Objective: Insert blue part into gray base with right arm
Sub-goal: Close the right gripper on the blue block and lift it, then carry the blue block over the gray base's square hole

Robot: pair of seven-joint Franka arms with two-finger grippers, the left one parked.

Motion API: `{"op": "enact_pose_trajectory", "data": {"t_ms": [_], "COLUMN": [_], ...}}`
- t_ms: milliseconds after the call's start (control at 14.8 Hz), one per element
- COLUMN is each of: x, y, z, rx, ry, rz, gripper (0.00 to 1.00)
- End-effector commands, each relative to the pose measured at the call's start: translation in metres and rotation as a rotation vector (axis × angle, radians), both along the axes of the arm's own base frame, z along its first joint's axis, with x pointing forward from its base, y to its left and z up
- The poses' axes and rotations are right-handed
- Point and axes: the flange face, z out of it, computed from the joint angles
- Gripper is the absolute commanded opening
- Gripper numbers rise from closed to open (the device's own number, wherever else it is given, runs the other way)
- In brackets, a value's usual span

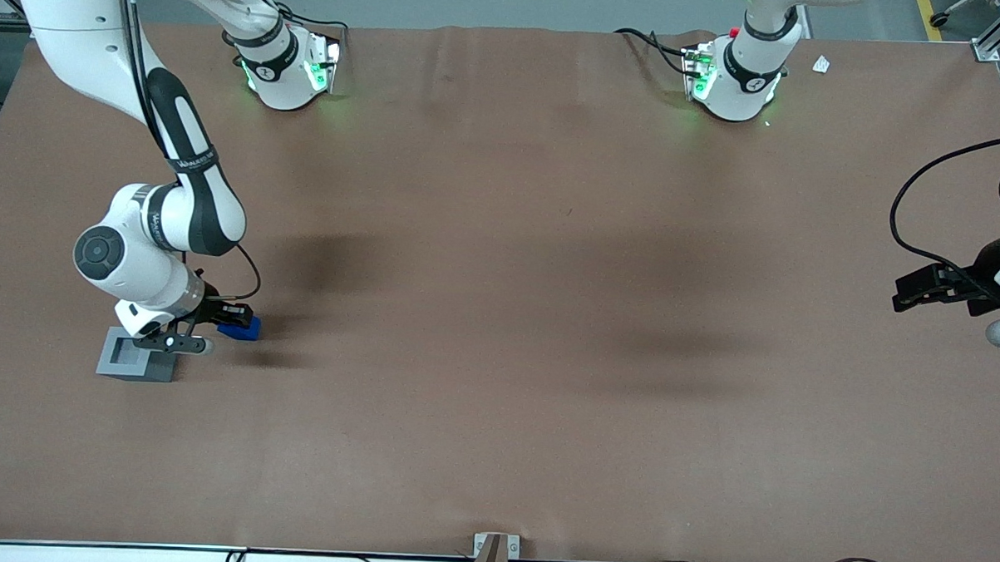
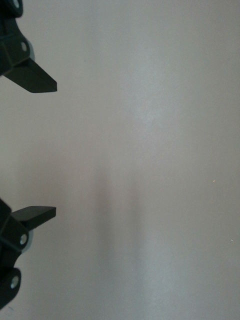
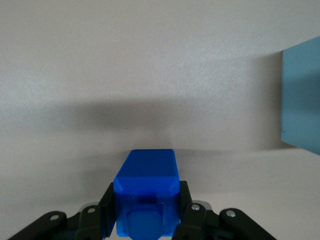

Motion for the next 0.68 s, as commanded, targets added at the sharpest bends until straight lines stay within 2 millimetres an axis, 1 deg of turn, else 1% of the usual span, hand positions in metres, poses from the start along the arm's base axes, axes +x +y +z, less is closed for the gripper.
{"op": "enact_pose_trajectory", "data": {"t_ms": [0,135,203,406,474,609], "x": [0.002,0.005,0.008,0.019,0.020,0.021], "y": [-0.010,-0.015,-0.020,-0.041,-0.051,-0.067], "z": [0.021,0.049,0.067,0.115,0.124,0.134], "rx": [0.022,0.035,0.045,0.061,0.054,0.052], "ry": [-0.016,0.015,0.042,0.071,0.059,0.038], "rz": [-0.026,-0.028,-0.033,-0.053,-0.058,-0.034], "gripper": [0.04,0.03,0.03,0.03,0.03,0.03]}}
